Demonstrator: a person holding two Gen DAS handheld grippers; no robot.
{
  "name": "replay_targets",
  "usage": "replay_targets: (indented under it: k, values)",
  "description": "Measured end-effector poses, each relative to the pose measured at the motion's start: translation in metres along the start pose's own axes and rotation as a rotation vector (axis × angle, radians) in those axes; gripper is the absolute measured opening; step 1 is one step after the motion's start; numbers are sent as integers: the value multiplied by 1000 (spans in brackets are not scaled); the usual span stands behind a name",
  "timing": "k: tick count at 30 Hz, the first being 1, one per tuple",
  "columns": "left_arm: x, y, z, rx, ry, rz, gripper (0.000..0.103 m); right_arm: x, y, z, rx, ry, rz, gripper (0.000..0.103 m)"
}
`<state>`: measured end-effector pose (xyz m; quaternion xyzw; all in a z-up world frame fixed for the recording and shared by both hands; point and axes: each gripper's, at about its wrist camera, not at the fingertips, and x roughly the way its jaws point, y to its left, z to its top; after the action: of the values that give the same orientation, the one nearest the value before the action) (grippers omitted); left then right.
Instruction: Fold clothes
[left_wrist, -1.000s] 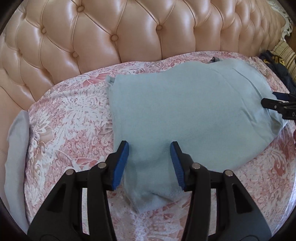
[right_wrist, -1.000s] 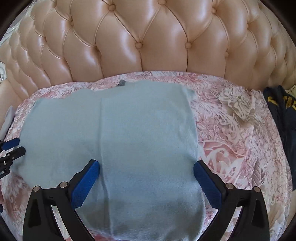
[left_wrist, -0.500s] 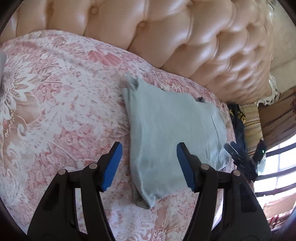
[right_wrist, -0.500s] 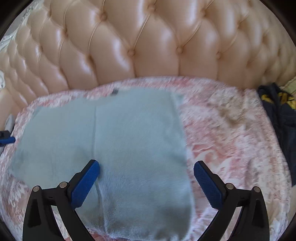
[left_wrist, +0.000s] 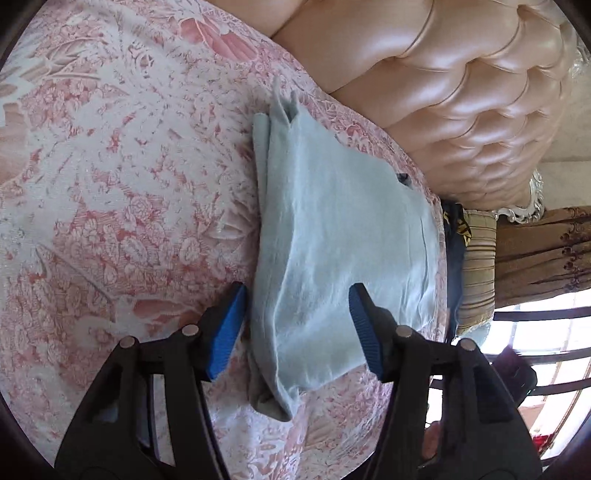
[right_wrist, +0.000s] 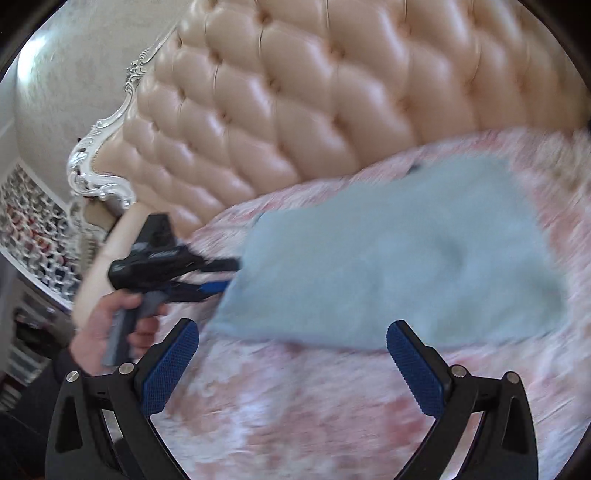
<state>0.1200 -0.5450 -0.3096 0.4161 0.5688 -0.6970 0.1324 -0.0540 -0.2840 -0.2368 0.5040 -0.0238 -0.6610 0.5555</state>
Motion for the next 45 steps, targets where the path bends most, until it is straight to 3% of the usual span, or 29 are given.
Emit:
replay_targets:
  k: [1, 2, 3, 7, 10, 20, 25, 31, 32, 34, 35, 36, 40, 41, 43, 44, 45]
  values:
    - [3, 0, 1, -4, 11, 1, 51, 13, 4, -6, 31, 26, 38, 103]
    - [6, 0, 2, -8, 22, 1, 24, 28, 8, -12, 71, 56, 78, 103]
    - [9, 0, 2, -12, 32, 2, 7, 42, 9, -15, 115, 76, 114, 103]
    - [12, -3, 4, -9, 47, 16, 7, 85, 9, -28, 325, 138, 283, 103]
    - [10, -8, 4, 2, 40, 4, 7, 101, 17, -28, 338, 147, 252, 103]
    - [3, -10, 7, -15, 30, -3, 7, 120, 15, -21, 445, 137, 285, 103]
    - [-8, -14, 8, -32, 16, -38, 7, 126, 21, -19, 433, 108, 225, 103]
    - [-13, -20, 9, -4, -11, -3, 7, 122, 17, -17, 441, 43, 190, 101]
    - [-14, -17, 9, -13, -31, 7, 9, 122, 16, -16, 442, 47, 187, 101]
    - [-15, -7, 9, -51, -57, 15, 24, 123, 18, -15, 423, 83, 170, 102]
    - [-15, 1, 9, -84, -61, 11, 49, 122, 18, -15, 418, 82, 162, 103]
    - [-15, 8, 8, -112, -65, 5, 64, 121, 18, -14, 413, 81, 154, 103]
    - [-17, 22, 2, -146, -42, -80, 65, 118, 11, -12, 437, 61, 172, 101]
    - [-20, 24, 0, -153, -46, -99, 65, 118, 9, -11, 443, 57, 168, 94]
    - [-25, 27, -4, -161, -46, -137, 65, 116, 5, -8, 438, 47, 136, 67]
    - [-28, 28, -6, -166, -47, -151, 65, 114, 3, -7, 434, 42, 119, 43]
    - [-31, 30, -10, -174, -51, -157, 65, 112, 1, -5, 433, 35, 122, 27]
